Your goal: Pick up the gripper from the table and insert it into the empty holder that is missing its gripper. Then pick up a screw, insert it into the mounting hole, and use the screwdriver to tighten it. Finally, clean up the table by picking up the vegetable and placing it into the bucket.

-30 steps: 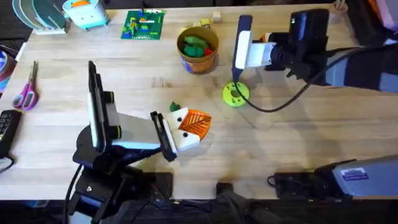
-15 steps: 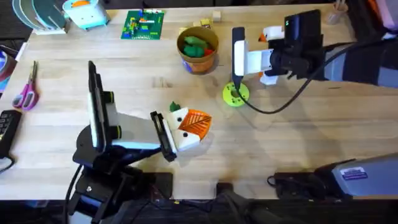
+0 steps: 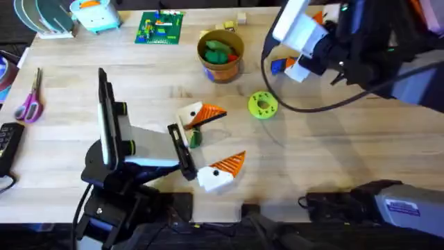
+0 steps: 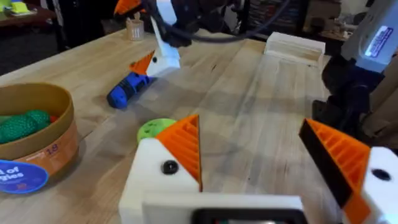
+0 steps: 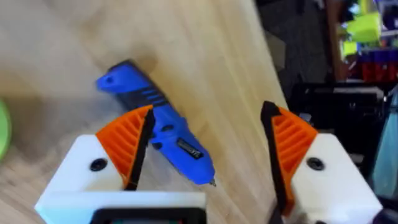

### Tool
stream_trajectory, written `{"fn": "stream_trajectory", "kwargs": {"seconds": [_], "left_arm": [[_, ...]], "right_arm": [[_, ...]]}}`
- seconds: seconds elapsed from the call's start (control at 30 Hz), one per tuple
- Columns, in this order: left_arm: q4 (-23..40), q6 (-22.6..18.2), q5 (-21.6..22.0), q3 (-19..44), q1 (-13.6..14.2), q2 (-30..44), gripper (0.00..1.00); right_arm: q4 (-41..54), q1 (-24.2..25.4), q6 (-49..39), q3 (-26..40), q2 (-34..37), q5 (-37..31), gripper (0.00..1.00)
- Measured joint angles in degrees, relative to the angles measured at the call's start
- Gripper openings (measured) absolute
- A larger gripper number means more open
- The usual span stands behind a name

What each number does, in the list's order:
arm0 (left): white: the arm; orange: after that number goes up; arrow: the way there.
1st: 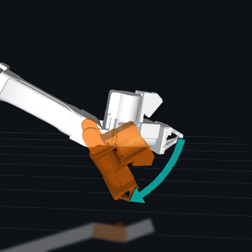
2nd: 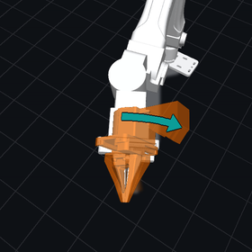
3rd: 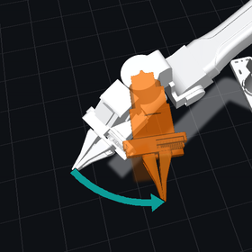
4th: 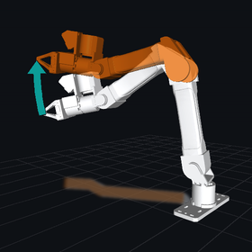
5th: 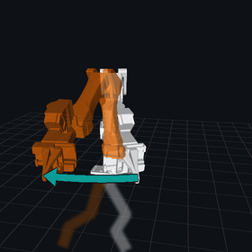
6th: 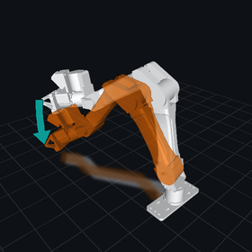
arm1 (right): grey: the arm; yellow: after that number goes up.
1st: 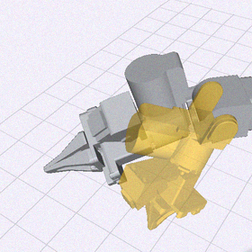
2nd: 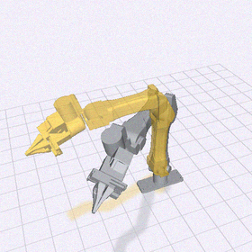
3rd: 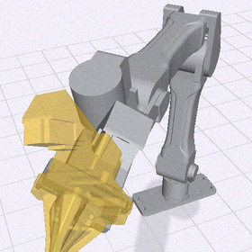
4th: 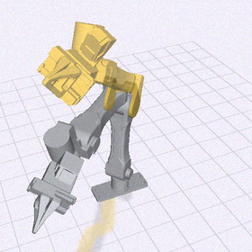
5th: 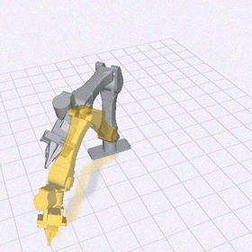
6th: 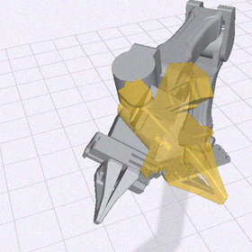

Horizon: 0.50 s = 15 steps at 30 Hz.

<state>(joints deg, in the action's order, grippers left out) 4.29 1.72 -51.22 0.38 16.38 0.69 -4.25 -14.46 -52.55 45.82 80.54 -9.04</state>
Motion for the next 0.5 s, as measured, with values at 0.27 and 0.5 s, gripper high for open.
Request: {"fn": "stream_trajectory", "kwargs": {"seconds": [0.27,0.5], "left_arm": [[-1.95,1.56,3.92,0.01,0.00,0.00,0.993],[16.98,9.79,20.26,9.99,-0.02,0.20,0.995]], "right_arm": [[0.05,-0.01,14.62,0.00,-7.73,0.04,0.991],[0.22,-2.01,18.36,0.00,-10.25,0.04,0.992]]}}
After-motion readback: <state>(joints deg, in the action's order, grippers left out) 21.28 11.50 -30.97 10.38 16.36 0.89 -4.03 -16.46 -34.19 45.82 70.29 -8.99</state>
